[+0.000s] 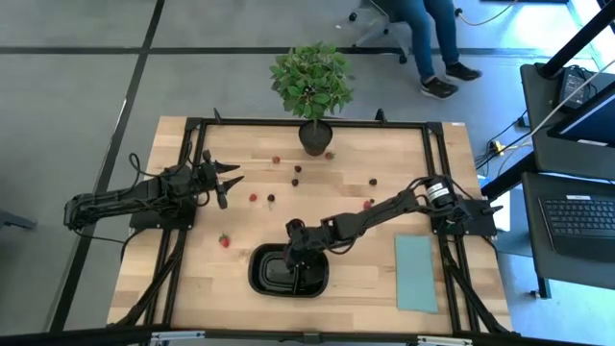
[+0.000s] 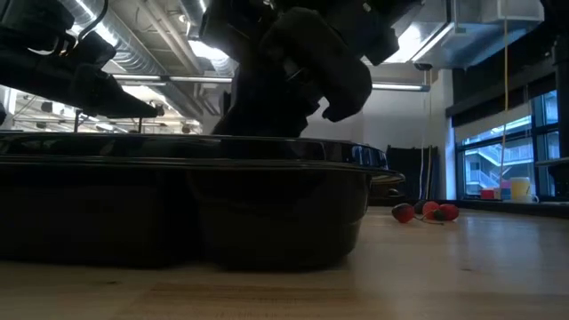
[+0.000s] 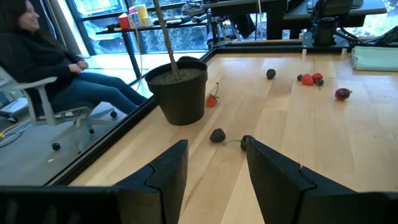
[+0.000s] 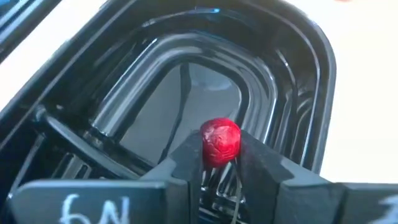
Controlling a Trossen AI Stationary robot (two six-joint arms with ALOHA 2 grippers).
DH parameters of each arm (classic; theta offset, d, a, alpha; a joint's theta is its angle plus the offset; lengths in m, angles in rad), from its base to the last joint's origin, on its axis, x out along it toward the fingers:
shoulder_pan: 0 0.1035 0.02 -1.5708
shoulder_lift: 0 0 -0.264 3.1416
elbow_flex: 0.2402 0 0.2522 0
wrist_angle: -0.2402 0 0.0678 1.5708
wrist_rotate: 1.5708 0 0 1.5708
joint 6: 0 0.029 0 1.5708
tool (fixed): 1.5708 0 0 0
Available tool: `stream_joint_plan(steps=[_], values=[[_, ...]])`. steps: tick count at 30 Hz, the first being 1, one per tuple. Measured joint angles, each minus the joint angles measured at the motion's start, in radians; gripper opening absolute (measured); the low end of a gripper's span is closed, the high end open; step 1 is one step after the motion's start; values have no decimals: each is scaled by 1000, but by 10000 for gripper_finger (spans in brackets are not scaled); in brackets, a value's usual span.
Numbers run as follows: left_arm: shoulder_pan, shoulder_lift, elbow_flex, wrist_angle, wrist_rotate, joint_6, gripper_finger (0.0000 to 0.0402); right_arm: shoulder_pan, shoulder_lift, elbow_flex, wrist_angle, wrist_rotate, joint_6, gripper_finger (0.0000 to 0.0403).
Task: Pick and placing Produce into tupperware
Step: Put the left red cherry into the left side of the black container, then put the left red raspberry into the black container with the other red fruit
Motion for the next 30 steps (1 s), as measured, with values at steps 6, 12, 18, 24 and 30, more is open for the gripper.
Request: stream_joint_plan(steps=[6, 12, 18, 24, 30], values=[[0, 0, 0, 0, 0, 0, 159, 0, -9, 0, -1, 0, -14, 98], [0, 0, 0, 0, 0, 0, 159, -16, -13, 0, -9, -1, -17, 147], [0, 0, 0, 0, 0, 0, 159, -40, -14, 21, -50, 0, -17, 199], [0, 0, 0, 0, 0, 0, 159, -42, -21, 134, -274, 2, -36, 222], [0, -1, 0, 0, 1, -1, 159, -49, -120, 206, -543, 2, 3, 223]])
